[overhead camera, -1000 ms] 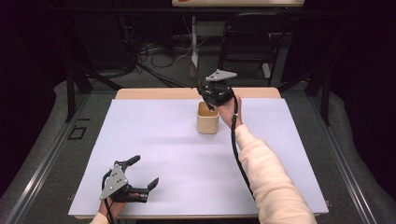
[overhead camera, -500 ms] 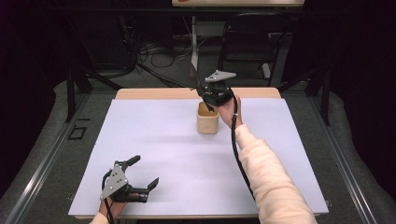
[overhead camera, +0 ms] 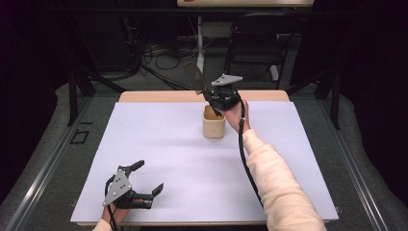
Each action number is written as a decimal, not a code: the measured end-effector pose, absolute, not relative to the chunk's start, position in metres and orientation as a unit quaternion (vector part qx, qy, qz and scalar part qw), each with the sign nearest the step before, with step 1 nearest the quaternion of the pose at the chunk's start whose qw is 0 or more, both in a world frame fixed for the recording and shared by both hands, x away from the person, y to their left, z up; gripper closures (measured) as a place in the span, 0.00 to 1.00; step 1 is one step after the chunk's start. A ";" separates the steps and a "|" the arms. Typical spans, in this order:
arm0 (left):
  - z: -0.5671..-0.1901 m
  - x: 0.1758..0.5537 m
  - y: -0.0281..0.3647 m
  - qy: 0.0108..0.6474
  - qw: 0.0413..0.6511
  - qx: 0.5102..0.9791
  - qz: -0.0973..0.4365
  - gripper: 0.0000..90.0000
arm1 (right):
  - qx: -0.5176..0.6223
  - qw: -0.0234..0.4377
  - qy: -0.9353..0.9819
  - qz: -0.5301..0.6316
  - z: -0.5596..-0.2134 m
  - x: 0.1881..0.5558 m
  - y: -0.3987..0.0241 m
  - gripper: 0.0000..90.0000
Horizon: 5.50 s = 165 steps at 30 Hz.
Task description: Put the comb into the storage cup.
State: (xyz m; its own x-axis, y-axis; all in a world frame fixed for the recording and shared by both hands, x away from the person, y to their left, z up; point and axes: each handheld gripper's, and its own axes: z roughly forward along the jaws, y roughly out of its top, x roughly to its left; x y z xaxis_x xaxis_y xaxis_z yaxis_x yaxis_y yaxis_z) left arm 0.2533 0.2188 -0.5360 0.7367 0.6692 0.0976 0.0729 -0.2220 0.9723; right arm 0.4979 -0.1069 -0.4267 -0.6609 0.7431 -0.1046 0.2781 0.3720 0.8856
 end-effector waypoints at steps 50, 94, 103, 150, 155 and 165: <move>-0.536 0.254 0.219 0.252 0.570 0.736 0.263 0.03 | 0.324 0.232 0.801 0.446 -0.441 0.501 -0.112 0.80; -0.536 0.253 0.219 0.252 0.570 0.736 0.265 0.03 | 0.329 0.220 0.810 0.433 -0.464 0.499 -0.109 0.79; -0.536 0.253 0.219 0.253 0.570 0.735 0.265 0.03 | 0.326 0.220 0.813 0.429 -0.464 0.499 -0.109 0.79; -0.536 0.254 0.218 0.251 0.569 0.737 0.265 0.03 | 0.308 0.164 0.844 0.408 -0.436 0.434 -0.143 0.00; -0.536 0.253 0.218 0.251 0.569 0.737 0.265 0.03 | 0.305 0.159 0.845 0.409 -0.437 0.426 -0.151 0.00; -0.536 0.253 0.218 0.250 0.568 0.737 0.266 0.03 | 0.306 0.157 0.840 0.420 -0.435 0.407 -0.174 0.00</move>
